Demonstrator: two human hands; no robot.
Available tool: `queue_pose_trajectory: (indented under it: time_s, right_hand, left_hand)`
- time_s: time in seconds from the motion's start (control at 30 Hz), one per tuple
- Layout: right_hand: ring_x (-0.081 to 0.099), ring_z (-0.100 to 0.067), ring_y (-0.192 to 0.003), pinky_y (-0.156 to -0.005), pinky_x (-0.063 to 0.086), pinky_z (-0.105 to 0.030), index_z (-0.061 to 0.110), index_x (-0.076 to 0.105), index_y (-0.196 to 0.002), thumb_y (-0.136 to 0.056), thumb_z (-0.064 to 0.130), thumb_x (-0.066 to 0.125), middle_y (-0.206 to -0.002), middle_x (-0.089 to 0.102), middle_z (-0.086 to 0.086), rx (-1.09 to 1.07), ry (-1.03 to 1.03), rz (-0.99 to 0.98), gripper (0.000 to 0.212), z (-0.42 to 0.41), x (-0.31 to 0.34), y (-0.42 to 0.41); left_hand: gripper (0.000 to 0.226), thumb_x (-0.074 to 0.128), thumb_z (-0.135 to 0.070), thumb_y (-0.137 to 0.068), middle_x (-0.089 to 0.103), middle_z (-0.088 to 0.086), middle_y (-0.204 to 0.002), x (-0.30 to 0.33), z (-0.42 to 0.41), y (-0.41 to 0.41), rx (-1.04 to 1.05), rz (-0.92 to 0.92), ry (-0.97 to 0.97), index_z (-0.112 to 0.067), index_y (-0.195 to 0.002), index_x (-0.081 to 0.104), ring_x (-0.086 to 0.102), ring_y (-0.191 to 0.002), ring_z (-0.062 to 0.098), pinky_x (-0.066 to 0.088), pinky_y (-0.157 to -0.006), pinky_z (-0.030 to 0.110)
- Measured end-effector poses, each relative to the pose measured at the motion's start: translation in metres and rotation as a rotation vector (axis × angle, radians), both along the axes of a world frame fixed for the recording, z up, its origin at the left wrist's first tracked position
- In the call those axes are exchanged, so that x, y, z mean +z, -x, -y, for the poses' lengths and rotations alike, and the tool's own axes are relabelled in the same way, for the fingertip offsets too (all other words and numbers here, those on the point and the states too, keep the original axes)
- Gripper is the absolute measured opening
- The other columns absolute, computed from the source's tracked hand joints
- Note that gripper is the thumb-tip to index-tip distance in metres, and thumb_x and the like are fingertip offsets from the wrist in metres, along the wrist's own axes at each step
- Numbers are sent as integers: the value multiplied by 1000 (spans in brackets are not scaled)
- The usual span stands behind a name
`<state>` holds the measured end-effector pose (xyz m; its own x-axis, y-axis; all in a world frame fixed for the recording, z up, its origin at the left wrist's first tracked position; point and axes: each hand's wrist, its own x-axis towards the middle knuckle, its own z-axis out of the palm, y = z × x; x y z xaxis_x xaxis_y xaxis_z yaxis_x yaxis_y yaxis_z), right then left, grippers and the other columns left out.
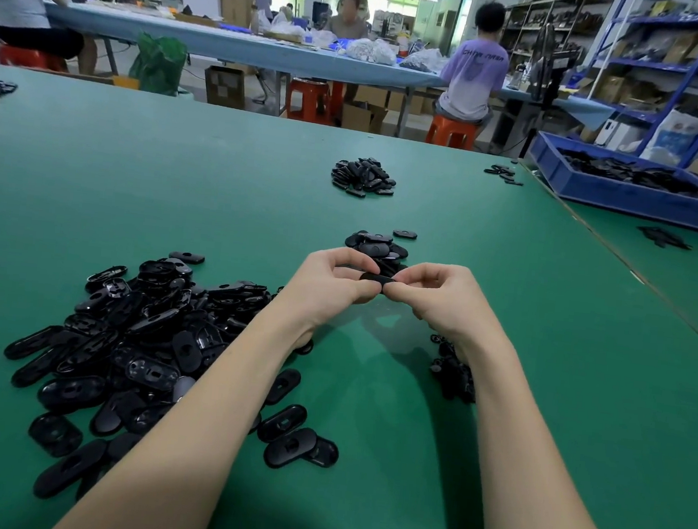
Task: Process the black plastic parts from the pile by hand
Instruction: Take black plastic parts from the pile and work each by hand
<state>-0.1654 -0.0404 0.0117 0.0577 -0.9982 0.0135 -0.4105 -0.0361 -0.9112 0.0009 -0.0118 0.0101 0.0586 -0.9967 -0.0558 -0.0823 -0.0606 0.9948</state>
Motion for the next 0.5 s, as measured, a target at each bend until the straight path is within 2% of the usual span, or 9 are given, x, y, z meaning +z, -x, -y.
queue_pose_trajectory:
  time_s: [0.27, 0.4, 0.5]
  right_hand:
    - [52, 4, -50, -47, 37, -7, 19, 73, -75, -76, 23, 84, -58, 63, 17, -29, 17, 9, 12, 0, -5, -1]
    - [50, 6, -46, -45, 35, -7, 19, 73, -75, -76, 22, 84, -57, 62, 17, -43, 27, 21, 12, -1, -6, -2]
    - [47, 4, -42, -41, 32, -8, 19, 73, -74, -76, 23, 84, -56, 60, 16, -50, 25, 4, 12, -2, -7, -4]
  left_hand:
    - [17, 76, -3, -84, 74, 4, -86, -2, 2, 2, 21, 12, -4, -18, -90, 70, 66, -74, 12, 53, -85, 27]
    - [18, 76, -2, -84, 74, 2, -84, -3, 2, 5, 44, 8, -16, -18, -89, 69, 66, -70, 8, 52, -73, 18]
    - [18, 76, -4, -83, 74, 1, -84, -4, 2, 6, 82, 45, -17, -20, -87, 70, 66, -74, 10, 52, -77, 22]
